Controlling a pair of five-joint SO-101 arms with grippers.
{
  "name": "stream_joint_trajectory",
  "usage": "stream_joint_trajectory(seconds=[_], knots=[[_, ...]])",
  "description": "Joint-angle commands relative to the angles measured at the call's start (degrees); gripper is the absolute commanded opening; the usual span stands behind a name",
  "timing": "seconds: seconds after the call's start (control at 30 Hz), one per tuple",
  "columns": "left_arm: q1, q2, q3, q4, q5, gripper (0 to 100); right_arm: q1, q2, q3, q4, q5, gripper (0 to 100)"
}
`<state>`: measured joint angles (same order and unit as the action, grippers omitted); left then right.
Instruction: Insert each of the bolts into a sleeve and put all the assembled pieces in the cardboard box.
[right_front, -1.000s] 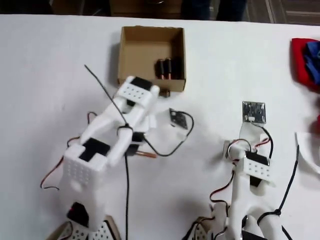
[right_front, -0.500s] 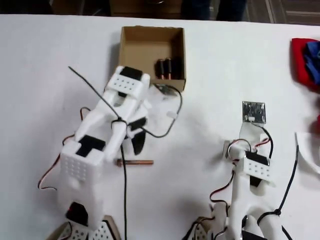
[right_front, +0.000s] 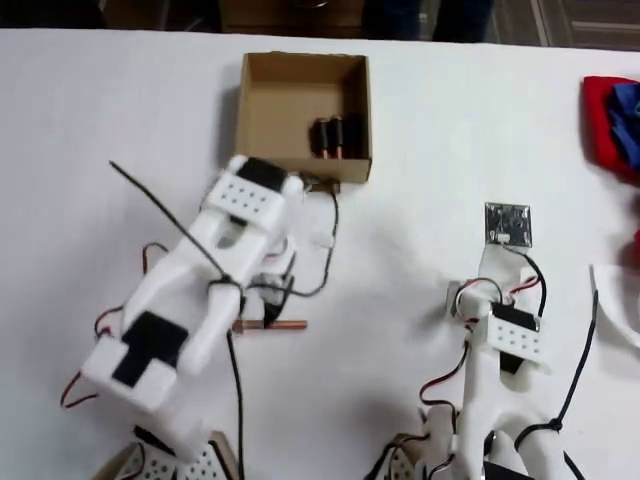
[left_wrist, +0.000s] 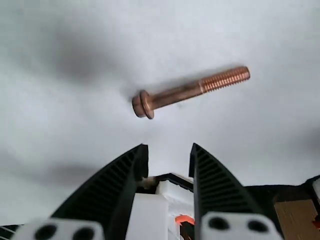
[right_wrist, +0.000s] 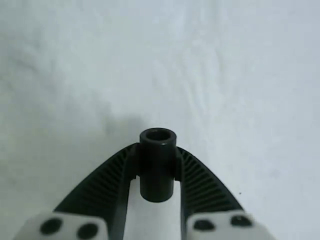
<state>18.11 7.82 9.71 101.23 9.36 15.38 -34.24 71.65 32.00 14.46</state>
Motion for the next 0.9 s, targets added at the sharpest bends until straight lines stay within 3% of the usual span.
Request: stream_joint_trajectory(seconds=[0.0,0.53,0.87], knots=[[3.08,-5.45,4.35,0.97,0.62,15,0.40,-1.27,-0.35,-0.66,0.09,2.4],[5.19,-5.27,13.67,-12.13,0.70,15,0.40,-1.36,-0.35,-0.66,0.09,2.4],[4.66,9.93,10.33,-13.19,0.79,15,0.40,-1.36,-0.35,-0.66,0.09,2.4]])
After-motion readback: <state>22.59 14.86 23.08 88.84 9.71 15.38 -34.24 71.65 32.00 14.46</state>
